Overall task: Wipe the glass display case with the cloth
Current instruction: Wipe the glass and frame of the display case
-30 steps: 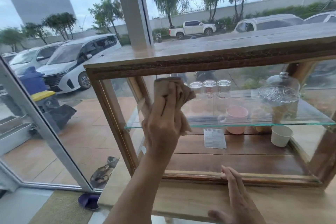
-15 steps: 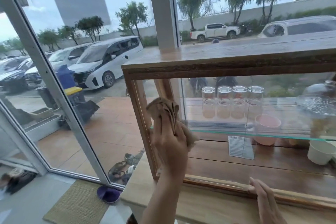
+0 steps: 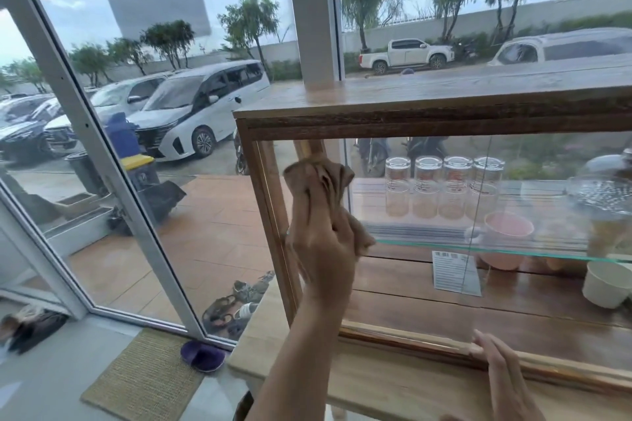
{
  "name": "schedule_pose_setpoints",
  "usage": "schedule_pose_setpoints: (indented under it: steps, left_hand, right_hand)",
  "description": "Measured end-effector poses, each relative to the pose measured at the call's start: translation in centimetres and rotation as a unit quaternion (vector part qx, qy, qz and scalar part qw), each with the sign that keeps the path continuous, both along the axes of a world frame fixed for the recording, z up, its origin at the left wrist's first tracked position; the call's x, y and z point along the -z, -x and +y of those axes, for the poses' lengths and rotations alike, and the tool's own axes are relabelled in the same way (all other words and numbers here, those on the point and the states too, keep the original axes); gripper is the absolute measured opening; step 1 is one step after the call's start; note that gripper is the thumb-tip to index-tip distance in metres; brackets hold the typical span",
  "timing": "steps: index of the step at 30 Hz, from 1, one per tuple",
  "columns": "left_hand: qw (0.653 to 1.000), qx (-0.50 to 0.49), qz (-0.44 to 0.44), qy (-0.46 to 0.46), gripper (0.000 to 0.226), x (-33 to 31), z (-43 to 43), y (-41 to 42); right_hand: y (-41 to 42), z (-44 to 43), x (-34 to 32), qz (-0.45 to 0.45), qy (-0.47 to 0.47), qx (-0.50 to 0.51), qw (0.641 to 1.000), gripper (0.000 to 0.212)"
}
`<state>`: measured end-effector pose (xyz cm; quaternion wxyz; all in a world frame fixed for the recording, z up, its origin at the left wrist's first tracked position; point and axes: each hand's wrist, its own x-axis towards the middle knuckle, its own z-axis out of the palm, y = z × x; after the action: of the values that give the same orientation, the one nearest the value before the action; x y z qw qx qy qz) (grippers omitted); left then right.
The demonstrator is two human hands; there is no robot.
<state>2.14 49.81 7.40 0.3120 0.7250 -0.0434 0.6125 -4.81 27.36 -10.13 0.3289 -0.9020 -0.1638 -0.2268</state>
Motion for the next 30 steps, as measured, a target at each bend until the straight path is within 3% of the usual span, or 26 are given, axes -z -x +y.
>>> schedule_pose_setpoints:
  steps: [3, 6, 8, 10, 12, 14, 16, 18, 21, 23, 26, 30]
  left_hand:
    - [0.996, -0.045, 0.006, 0.074, 0.034, -1.1, 2.3, 0.0]
    - [0.997, -0.003, 0.048, 0.053, 0.035, 3.8, -1.6, 1.2]
    - [0.998, 0.038, 0.041, -0.009, 0.037, 4.5, -3.5, 1.1]
    - [0.998, 0.062, 0.022, -0.002, 0.040, 1.6, -1.8, -0.1]
    - [1.000, 0.002, -0.010, 0.028, 0.040, -1.1, 0.8, -0.5]
    - [0.998, -0.033, 0.001, 0.046, 0.039, 0.3, 1.6, -0.1]
    - [0.998, -0.023, 0.043, 0.035, 0.036, 4.2, -0.4, 0.8]
    - [0.997, 0.024, 0.060, -0.052, 0.032, 6.2, -2.5, 1.2]
    - [0.989, 0.048, 0.006, -0.138, 0.033, 3.4, -1.1, 0.4]
    - [0.994, -0.004, -0.015, -0.109, 0.033, 2.2, 1.1, 0.1]
    - [0.997, -0.052, 0.053, -0.006, 0.035, 6.0, 1.1, 0.8]
    - [0.994, 0.018, 0.067, -0.081, 0.036, 7.6, -3.1, 1.0]
  right_hand:
    - [0.3, -0.2, 0.3, 0.033, -0.021, -0.007, 0.999, 0.093]
    - [-0.1, -0.2, 0.5, 0.030, 0.000, -0.012, 0.999, 0.105]
    - [0.0, -0.2, 0.3, 0.026, 0.002, -0.027, 0.999, 0.096]
    - [0.4, -0.2, -0.5, 0.028, -0.017, -0.043, 0.999, 0.072]
    - [0.2, 0.0, -0.8, 0.076, -0.017, -0.032, 0.996, 0.091]
    - [0.1, 0.2, -0.6, 0.090, -0.003, -0.024, 0.996, 0.105]
    - [0.1, 0.0, -0.6, 0.097, 0.003, -0.021, 0.995, 0.107]
    - [0.0, -0.7, -0.5, 0.110, -0.001, -0.031, 0.993, 0.108]
    - [0.0, -1.3, -0.1, 0.094, 0.000, -0.045, 0.995, 0.111]
    - [-0.1, -1.4, 0.1, 0.071, 0.001, -0.051, 0.996, 0.116]
    - [0.1, -1.4, 0.3, 0.060, 0.006, -0.049, 0.997, 0.118]
    - [0.2, -1.4, 0.1, 0.079, 0.010, -0.054, 0.995, 0.118]
